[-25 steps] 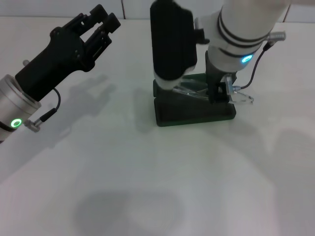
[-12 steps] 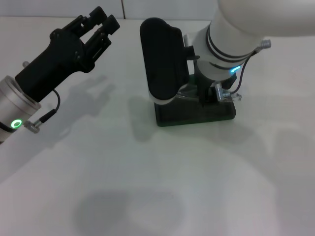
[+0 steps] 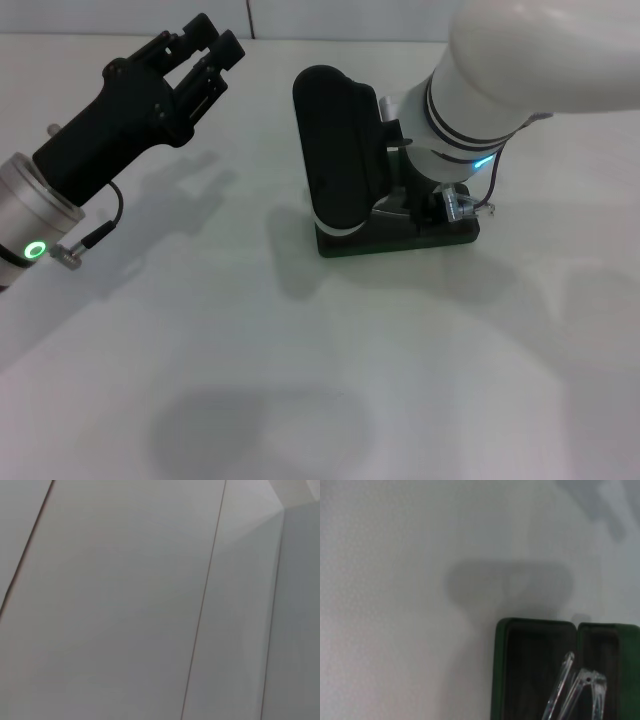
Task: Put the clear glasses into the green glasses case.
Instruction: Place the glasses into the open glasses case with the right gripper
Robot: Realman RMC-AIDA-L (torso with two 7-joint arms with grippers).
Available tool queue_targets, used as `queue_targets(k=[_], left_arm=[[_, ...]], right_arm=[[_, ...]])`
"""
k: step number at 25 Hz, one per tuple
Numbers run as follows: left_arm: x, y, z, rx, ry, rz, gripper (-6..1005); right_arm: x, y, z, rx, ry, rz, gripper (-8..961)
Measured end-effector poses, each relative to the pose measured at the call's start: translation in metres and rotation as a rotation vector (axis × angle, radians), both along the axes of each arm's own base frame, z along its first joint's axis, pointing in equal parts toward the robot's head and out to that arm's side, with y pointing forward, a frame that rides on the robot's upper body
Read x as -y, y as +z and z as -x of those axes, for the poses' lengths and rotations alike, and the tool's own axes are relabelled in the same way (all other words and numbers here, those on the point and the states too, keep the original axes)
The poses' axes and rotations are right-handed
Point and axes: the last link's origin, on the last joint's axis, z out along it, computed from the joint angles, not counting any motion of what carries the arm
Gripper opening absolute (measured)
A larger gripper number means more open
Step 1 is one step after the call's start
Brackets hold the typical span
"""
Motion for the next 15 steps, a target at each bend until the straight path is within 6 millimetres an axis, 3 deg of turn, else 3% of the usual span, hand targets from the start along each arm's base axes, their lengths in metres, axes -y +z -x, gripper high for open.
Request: queue_targets(k=[15], left_arm=[[-0.0012,-0.0009,0.0012,-0.007,0.011,0.001,430]], right_arm=[[-0.0006,-0.0048,0.001,0.016,0.062,-0.039,112]])
